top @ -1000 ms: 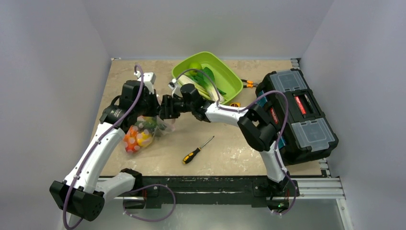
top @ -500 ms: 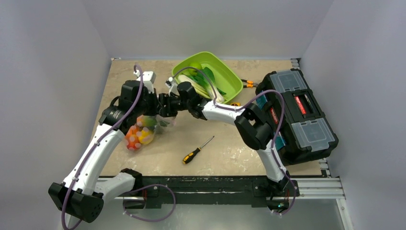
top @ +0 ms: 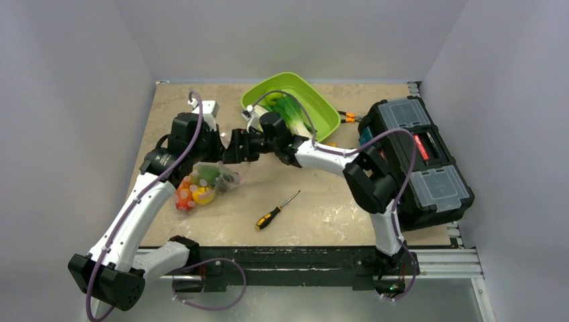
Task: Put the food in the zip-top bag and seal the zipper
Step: Place the fake fruit in the zipper food storage bag, then pick up the fake fruit from the bin.
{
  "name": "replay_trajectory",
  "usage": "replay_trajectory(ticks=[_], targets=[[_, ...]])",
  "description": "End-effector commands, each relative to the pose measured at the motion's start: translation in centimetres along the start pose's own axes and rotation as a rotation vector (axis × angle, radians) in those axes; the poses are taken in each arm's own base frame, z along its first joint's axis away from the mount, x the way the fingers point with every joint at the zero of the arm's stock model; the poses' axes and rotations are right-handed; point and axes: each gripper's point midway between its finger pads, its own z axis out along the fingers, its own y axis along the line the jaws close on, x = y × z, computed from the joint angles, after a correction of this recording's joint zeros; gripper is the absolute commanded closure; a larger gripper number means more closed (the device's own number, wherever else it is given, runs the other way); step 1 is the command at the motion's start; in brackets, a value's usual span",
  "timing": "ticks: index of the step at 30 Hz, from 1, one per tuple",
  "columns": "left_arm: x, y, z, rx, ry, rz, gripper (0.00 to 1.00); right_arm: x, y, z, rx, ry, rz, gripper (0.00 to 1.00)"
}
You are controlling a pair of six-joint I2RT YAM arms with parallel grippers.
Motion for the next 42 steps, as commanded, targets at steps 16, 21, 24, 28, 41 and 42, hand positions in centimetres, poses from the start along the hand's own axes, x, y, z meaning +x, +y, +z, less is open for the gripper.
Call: replay_trajectory(ticks=[16, 21, 24, 28, 41, 42], targets=[[-0.9, 0.2, -0.3, -0.019, -0.038, -0.002, 1.0, -11.1, -3.4, -12.9, 0.423, -0.347, -0.233, 0.29], [-1.0, 0.2, -0.4, -0.021, -0.038, 0.0, 1.0, -15.6, -7.5, -13.5, 0.662, -0.401, -0.329, 0.31], [-1.1, 0.2, -0.6, -0.019, -0.043, 0.001, 1.0, -18.7, -9.6, -13.6, 0.788, -0.458, -0.4, 0.31], [-1.1, 0.2, -0.7, -0.019, -0.049, 0.001, 1.0, -21.6, -12.3, -12.6, 0.896, -0.483, -0.491, 0.23], [-0.9, 0.1, -0.2, -0.017, -0.033, 0.001, 1.0, -27.4, -17.0, -10.1, 1.061, -0.539, -0.727, 0.03], [-0.8, 0.2, -0.1, -0.021, -0.03, 0.003, 1.0, -27.7, -17.3, -10.0, 1.067, -0.54, -0.75, 0.02]])
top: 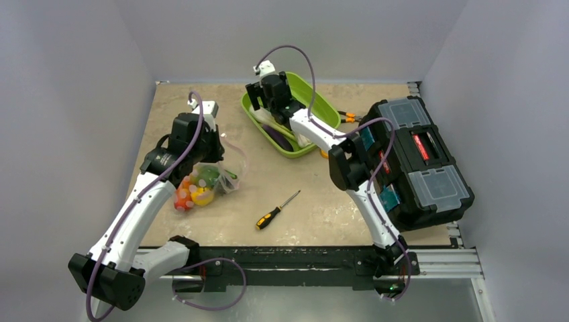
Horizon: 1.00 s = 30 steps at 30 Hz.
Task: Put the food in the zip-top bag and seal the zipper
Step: Pick up the fake fruit from the bin.
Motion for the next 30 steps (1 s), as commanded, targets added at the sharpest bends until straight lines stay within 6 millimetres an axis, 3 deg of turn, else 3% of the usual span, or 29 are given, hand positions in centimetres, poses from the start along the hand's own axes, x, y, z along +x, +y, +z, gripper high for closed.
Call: replay_trajectory(ticks=[1, 9, 18, 27, 30], targets=[[-1.0, -0.4, -0.1, 0.013, -0.034, 0.002, 1.0, -4.5, -1.8, 0.9, 0.069, -0.141, -0.079, 0.01], [-0.7, -0.1, 0.5, -0.008, -0.014, 0.008, 1.0, -3.6, -2.9, 4.0, 0.08, -0.199, -0.119, 0.01], [-0.4, 0.1, 1.1, -0.02, 0.004, 0.012, 1.0, 0.2, -3.2, 6.9, 0.065, -0.188, -0.163, 0.03], [-0.1, 0.2, 1.5, -0.023, 0.02, 0.012, 1.0, 1.3, -3.0, 8.0, 0.06, -0.209, -0.19, 0.27], [-0.1, 0.1, 1.6, -0.019, 0.023, 0.012, 1.0, 0.3, -3.4, 7.6, 0.078, -0.215, -0.194, 0.36]])
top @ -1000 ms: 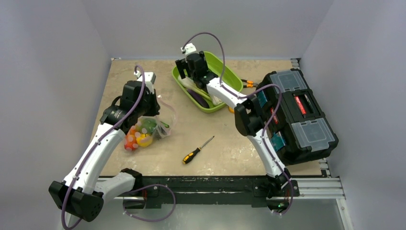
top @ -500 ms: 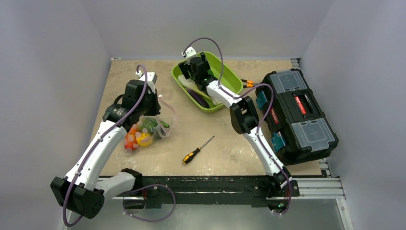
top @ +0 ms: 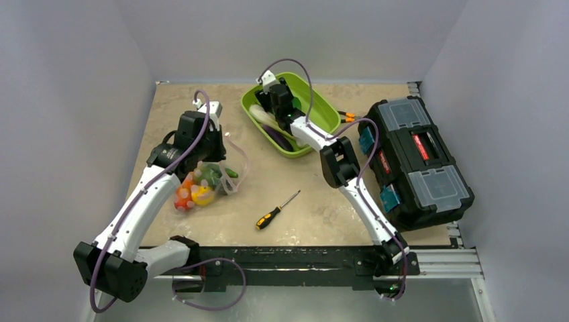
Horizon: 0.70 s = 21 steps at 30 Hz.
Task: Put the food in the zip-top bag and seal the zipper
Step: Pick up the fake fruit from the bin.
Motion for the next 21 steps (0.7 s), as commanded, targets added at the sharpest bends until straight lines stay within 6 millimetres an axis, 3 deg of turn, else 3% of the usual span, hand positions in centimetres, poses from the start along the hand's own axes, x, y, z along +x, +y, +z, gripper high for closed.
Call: replay_trajectory(ticks=[1, 4, 11, 21], targets=[[-0.9, -0.2, 0.0, 0.006, -0.027, 0.009, 1.0, -5.8, -1.7, -0.7, 0.039, -0.114, 0.011, 0.39], [-1.0, -0.3, -0.1, 0.011, -0.03, 0.007, 1.0, -7.9, -2.7, -1.7, 0.05, -0.132, 0.014, 0.49], [-1.1, -0.4, -0.4, 0.015, -0.038, 0.007, 1.0, -15.3, -6.0, -5.2, 0.081, -0.216, 0.065, 0.64], [-1.3, -0.4, -1.1, 0.017, -0.06, 0.005, 1.0, -22.9, -9.1, -11.2, 0.054, -0.282, 0.199, 0.73]])
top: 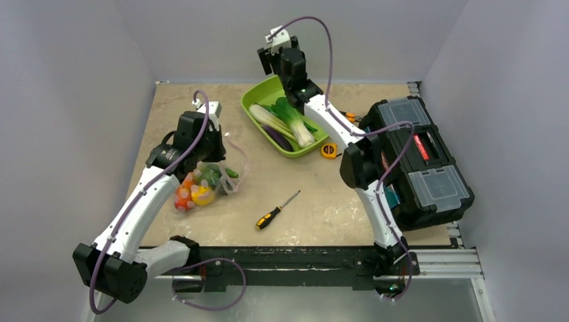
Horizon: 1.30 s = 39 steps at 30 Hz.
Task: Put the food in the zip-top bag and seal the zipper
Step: Pick up the fake fruit from the bin, then place the fake fruit in the zipper food storage bag.
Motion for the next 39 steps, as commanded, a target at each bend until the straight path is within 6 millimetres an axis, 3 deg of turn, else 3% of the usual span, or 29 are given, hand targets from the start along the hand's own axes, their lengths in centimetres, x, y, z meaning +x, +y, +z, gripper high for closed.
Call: replay_trajectory(ticks=[1, 5, 6, 11, 17, 22, 27, 33, 39], targets=[[-1.4, -0.4, -1.1, 0.017, -0.063, 0.005, 1.0, -6.3, -1.3, -2.9, -0.014, -0.066, 0.118, 0.74], [-1.4, -0.5, -1.2, 0.025, -0.066, 0.005, 1.0, -7.2, -0.4, -5.9, -0.113, -0.028, 0.224, 0.82], [-1.4, -0.5, -1.3, 0.027, -0.066, 0.005, 1.0, -5.3, 0.4, -6.8, -0.144, 0.016, 0.266, 0.85], [-1.4, -0.7, -1.3, 0.035, -0.068, 0.003, 1.0, -3.7, 2.9, -12.4, -0.322, 0.073, 0.418, 1.0], [-1.4, -1.0, -1.2, 0.05, -0.063, 0.001, 1.0, -1.7, 6.2, -18.6, -0.556, 0.142, 0.463, 1.0], [-1.4, -1.0, -1.3, 0.053, -0.065, 0.003, 1.0, -2.5, 8.3, -24.4, -0.75, 0.08, 0.536, 1.0], [-1.5, -1.1, -1.4, 0.061, -0.072, 0.002, 1.0, -2.7, 13.0, -29.0, -1.011, 0.061, 0.645, 1.0], [-1.6, -1.3, -1.5, 0.07, -0.079, 0.003, 1.0, -1.7, 18.5, -30.8, -1.14, 0.141, 0.647, 1.0], [-1.9, -1.3, -1.9, 0.073, -0.1, 0.003, 1.0, -0.7, 20.9, -30.7, -1.199, 0.193, 0.693, 0.96]])
